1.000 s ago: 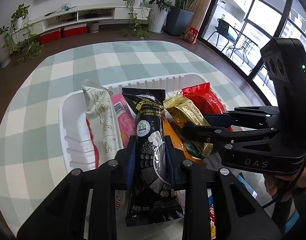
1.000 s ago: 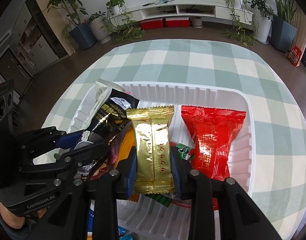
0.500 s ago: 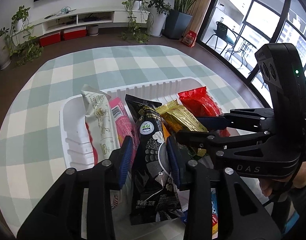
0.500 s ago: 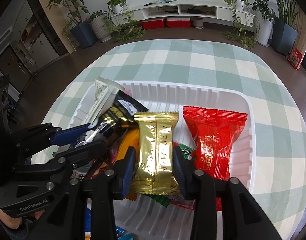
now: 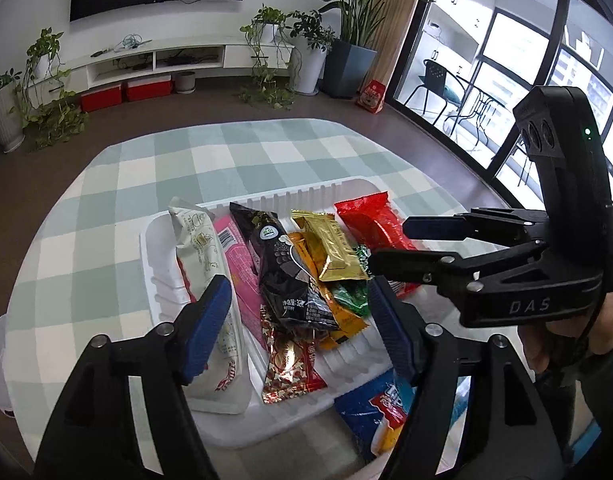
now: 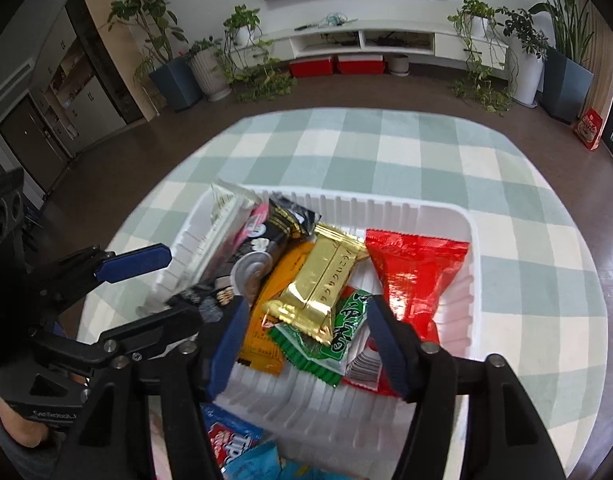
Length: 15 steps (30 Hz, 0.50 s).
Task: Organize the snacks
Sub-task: 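Open both tools and lift them back toward the remaining snacks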
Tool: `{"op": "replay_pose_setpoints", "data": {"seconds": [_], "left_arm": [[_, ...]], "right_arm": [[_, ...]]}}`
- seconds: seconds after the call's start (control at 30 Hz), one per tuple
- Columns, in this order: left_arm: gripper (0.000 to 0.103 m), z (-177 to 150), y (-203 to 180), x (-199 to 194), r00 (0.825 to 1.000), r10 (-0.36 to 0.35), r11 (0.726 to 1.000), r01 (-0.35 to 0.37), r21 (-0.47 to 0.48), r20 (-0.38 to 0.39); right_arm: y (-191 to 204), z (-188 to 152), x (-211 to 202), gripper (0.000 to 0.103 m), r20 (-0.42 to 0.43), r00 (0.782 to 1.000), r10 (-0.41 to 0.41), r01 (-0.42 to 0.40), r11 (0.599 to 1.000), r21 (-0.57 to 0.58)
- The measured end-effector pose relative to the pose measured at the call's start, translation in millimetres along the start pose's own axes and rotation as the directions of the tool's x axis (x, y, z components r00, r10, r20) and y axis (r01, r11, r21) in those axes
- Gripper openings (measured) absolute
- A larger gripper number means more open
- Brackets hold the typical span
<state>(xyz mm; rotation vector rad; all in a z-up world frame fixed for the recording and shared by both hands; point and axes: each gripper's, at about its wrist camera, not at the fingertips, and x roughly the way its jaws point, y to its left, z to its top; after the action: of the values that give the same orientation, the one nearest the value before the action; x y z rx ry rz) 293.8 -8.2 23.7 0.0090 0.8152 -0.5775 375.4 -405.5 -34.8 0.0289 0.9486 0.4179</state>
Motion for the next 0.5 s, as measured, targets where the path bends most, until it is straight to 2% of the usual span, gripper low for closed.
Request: {"op": "replay_pose_setpoints", "data": {"seconds": [0.07,0.13,0.3,0.5], "left_arm": [[0.093,-4,-6,-16,1.000,-0.006,1.000,0.005,0.019,0.025],[0.101,-10,-13,-31,0.999,-0.025,0.999,0.023,0.037,0.049],[0.103,-38,-27,-65,0.995,-0.044,0.998,0.039,0.058,0.086],[0.103,-90,-44,-89,0.998,-0.030,0.995,0.025,0.097,0.052]], "right_arm": [[-2,-3,-20,0.076,0.043,0.998,0.035,-0.036,0.999,0.015],[-4,-9,-41,0.087,0.088,0.993,0.083,-0.086,0.996,0.034],[-6,-34,-81,0.093,0.155,0.976,0.152,-0.159,0.987,0.037],[-11,-86,-110,0.095,0.179,0.966,0.188,-0.202,0.977,0.068]]}}
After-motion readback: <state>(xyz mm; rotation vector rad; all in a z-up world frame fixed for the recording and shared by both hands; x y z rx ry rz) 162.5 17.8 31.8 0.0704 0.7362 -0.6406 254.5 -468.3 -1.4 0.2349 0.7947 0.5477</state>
